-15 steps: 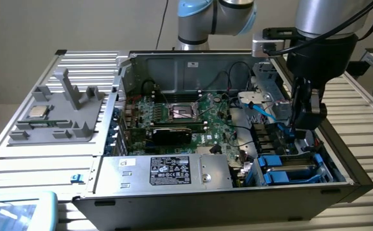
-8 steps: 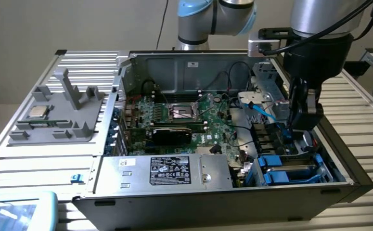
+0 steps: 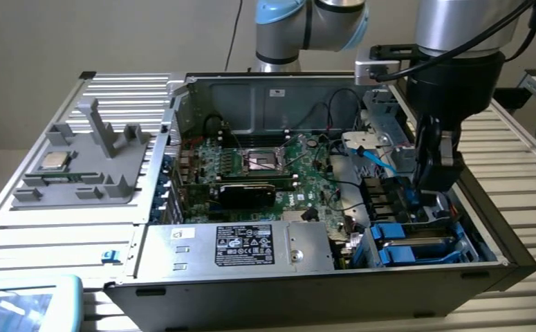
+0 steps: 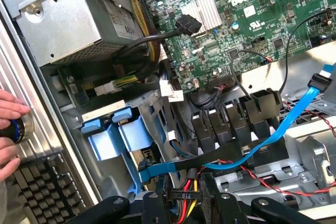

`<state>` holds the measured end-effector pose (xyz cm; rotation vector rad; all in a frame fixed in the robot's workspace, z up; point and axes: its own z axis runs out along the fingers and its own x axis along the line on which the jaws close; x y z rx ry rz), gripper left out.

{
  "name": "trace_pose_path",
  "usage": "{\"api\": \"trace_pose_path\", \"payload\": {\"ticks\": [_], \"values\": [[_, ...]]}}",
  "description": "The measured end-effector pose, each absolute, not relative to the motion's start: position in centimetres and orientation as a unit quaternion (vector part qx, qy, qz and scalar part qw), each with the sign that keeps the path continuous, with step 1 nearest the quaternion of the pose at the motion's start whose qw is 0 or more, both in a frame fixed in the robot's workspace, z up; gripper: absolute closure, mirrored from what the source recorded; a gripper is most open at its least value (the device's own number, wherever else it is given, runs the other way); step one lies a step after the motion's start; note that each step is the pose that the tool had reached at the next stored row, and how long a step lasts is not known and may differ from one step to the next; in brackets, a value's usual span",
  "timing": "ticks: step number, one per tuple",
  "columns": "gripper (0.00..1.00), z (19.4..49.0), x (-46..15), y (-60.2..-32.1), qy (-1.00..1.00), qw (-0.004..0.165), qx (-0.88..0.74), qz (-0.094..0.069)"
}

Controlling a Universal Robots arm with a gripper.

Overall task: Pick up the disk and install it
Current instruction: 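Insert the first disk wire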

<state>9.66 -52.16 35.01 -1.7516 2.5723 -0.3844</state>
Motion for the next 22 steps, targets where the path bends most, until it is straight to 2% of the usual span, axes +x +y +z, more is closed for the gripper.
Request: {"api": "trace_pose_path", "payload": {"ticks": [9,10,11,13,14,22], "values": [[0.65,34.7,9.7,-52.1,0.82,0.003,-0.559,-0.123],[0.63,34.7,9.7,-52.1,0.82,0.003,-0.559,-0.123],[0.57,34.7,9.7,-52.1,0.82,0.003,-0.559,-0.123],[0.57,34.7,9.7,-52.1,0.82,0.003,-0.559,-0.123],[0.5,34.9,9.7,-52.0,0.82,0.003,-0.559,-0.123],[0.5,38.1,9.8,-52.0,0.82,0.003,-0.559,-0.122]]}}
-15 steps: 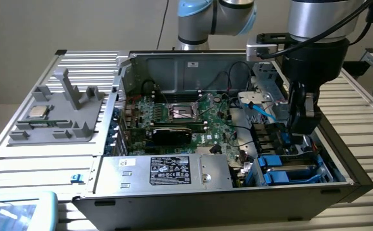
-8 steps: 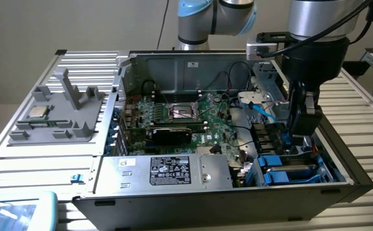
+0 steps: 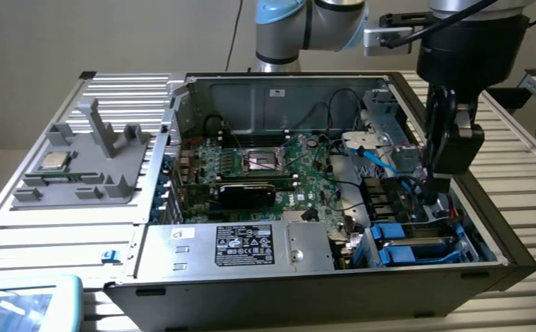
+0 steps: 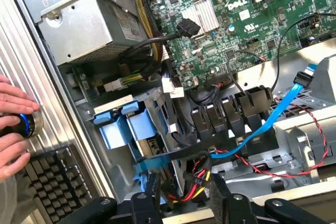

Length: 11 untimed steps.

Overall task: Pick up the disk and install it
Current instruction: 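Insert the first disk wire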

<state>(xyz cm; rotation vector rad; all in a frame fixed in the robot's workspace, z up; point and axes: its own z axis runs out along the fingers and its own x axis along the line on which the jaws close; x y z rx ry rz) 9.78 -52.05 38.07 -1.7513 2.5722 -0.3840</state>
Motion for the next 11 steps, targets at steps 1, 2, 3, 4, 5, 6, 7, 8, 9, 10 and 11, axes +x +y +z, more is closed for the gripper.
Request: {"api": "trace_pose_path", "payload": {"ticks": [1,2,3,4,5,6,7,8,9,10,11], "values": [[0.5,38.3,9.9,-52.1,0.82,0.004,-0.559,-0.122],[0.5,38.6,9.9,-52.1,0.821,0.004,-0.559,-0.121],[0.5,38.8,9.9,-52.1,0.821,0.005,-0.559,-0.12],[0.5,39.0,9.9,-52.2,0.821,0.005,-0.559,-0.119],[0.5,39.3,9.9,-52.4,0.821,0.006,-0.559,-0.119],[0.5,39.6,9.9,-52.5,0.821,0.006,-0.559,-0.118],[0.5,39.8,9.9,-52.7,0.821,0.006,-0.559,-0.118],[0.5,40.0,9.9,-52.9,0.821,0.007,-0.559,-0.117],[0.5,40.1,10.0,-53.0,0.821,0.007,-0.559,-0.116],[0.5,40.2,10.0,-53.2,0.821,0.008,-0.559,-0.115],[0.5,40.2,10.0,-53.3,0.822,0.009,-0.558,-0.113]]}}
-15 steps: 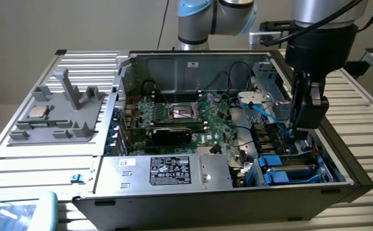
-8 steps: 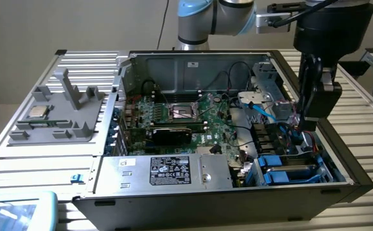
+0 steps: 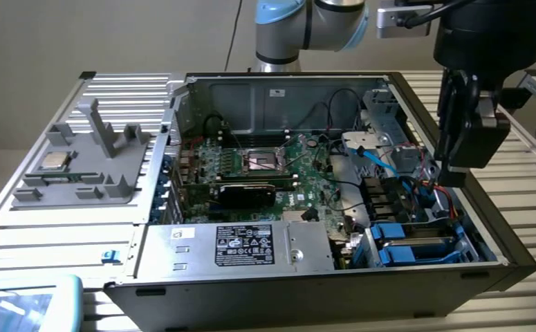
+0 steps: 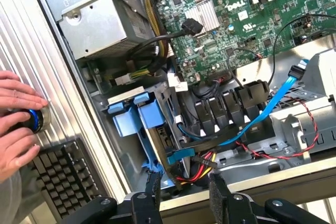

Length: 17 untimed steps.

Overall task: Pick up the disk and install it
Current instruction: 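Insert the first disk wire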

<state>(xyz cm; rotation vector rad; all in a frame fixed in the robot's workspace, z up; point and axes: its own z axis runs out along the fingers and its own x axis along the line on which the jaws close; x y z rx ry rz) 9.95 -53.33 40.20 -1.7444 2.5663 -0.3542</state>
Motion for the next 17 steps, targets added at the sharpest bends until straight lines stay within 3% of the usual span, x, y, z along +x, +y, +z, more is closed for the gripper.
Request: {"api": "trace_pose_path", "payload": {"ticks": [4,17], "values": [[0.5,40.27,9.96,-53.86,0.823,0.015,-0.558,-0.105],[0.5,40.27,9.96,-53.9,0.823,0.015,-0.558,-0.104]]}}
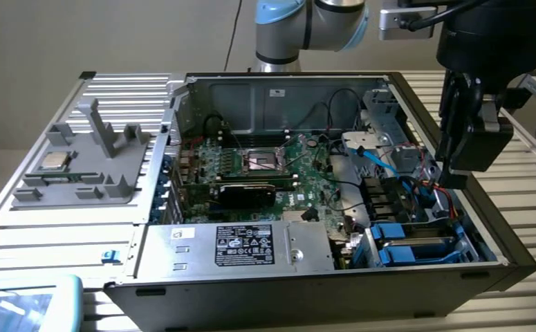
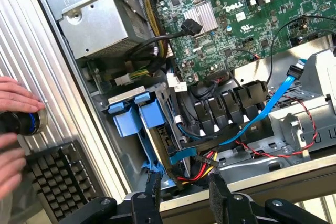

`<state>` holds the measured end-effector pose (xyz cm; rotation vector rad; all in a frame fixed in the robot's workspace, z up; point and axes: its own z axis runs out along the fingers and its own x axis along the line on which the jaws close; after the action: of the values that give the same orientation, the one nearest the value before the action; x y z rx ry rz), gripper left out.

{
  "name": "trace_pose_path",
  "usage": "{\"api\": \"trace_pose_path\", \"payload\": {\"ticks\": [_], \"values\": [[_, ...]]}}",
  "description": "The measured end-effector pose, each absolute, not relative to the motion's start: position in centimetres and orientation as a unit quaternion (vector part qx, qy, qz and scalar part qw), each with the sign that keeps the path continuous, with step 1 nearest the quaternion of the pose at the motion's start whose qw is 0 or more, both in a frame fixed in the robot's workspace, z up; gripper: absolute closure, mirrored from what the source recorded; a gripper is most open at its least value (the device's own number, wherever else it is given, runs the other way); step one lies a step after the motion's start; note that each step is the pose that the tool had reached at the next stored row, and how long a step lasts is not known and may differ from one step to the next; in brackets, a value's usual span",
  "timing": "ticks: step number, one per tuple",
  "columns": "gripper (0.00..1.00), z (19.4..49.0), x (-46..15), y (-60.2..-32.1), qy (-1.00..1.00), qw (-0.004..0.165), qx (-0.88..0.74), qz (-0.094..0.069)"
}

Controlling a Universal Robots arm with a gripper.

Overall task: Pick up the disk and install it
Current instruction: 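Insert the first disk wire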

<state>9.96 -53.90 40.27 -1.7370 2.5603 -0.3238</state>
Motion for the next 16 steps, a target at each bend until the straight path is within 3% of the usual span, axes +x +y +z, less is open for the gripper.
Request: {"api": "trace_pose_path", "payload": {"ticks": [16], "values": [[0.5,40.2,9.6,-57.0,0.818,0.021,-0.566,-0.097]]}}
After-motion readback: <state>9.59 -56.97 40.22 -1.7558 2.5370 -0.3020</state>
